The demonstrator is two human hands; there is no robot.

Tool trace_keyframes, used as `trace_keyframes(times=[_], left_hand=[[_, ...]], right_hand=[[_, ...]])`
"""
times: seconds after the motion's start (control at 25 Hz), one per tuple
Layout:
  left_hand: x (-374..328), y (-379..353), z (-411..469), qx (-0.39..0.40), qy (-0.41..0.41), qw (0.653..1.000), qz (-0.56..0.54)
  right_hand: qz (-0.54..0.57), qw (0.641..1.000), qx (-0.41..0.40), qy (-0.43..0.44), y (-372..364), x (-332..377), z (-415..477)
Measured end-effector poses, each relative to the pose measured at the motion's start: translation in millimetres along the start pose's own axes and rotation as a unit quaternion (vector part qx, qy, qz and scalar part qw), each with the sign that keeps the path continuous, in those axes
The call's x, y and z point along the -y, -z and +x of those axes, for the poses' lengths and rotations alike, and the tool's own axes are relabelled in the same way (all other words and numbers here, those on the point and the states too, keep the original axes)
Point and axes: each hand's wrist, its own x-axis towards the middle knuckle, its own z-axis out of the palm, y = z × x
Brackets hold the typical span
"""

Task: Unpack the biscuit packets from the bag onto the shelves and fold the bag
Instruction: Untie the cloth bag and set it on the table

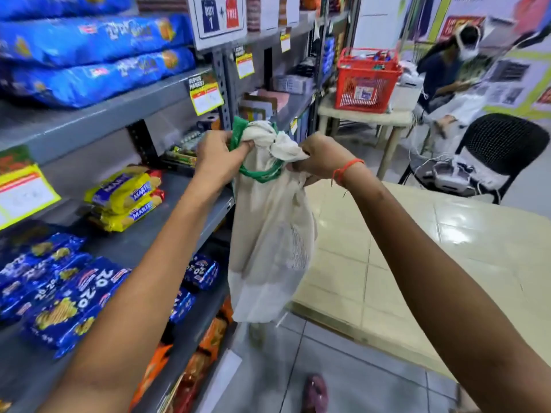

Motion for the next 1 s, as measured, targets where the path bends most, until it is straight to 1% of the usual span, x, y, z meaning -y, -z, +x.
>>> trace_keyframes(times=[0.12,0.24,0.36,0.52,0.56,0.6,0.68,0.72,0.8,0.84,0.88,0.92,0.96,1.0], left_hand=[[2,-37,52,-0.052,0.008,0.998,-0.016],[13,-70,88,-0.083,0.013,0.996,-0.019],[44,-101,102,-0.078,0.029,0.997,0.005],[96,-137,101,-0.076,0.067,0.994,0.05],[107,-146,101,-0.065,0.085,0.991,0.079],[119,-155,100,-0.04,0.111,0.984,0.132],[147,-173,89,0.052,0.17,0.955,0.236],[163,-182,80,0.097,0.187,0.941,0.266],[188,-193,61,0.196,0.203,0.908,0.309],[197,-195,52,0.239,0.207,0.897,0.31],[205,-195,48,0.27,0.22,0.893,0.283],[209,-194,46,0.282,0.248,0.898,0.229],[211,-192,46,0.259,0.265,0.911,0.183],[211,-191,48,0.196,0.251,0.931,0.177]], right_hand=[[0.027,0.998,-0.052,0.003,0,-29,47],[0.031,0.996,-0.074,-0.025,-13,-63,88],[0.045,0.994,-0.085,-0.048,-41,-103,119],[0.047,0.995,-0.065,-0.064,-86,-150,140],[0.05,0.995,-0.055,-0.068,-96,-161,145],[0.05,0.995,-0.04,-0.075,-106,-172,148],[0.048,0.994,0.002,-0.1,-129,-196,147],[0.049,0.992,0.022,-0.116,-142,-207,142],[0.033,0.986,0.095,-0.132,-162,-230,130],[0.029,0.981,0.143,-0.127,-168,-238,124],[0.036,0.976,0.182,-0.11,-171,-244,118],[0.055,0.974,0.2,-0.091,-171,-249,114],[0.076,0.977,0.185,-0.074,-171,-251,111],[0.083,0.985,0.14,-0.055,-171,-252,110]])
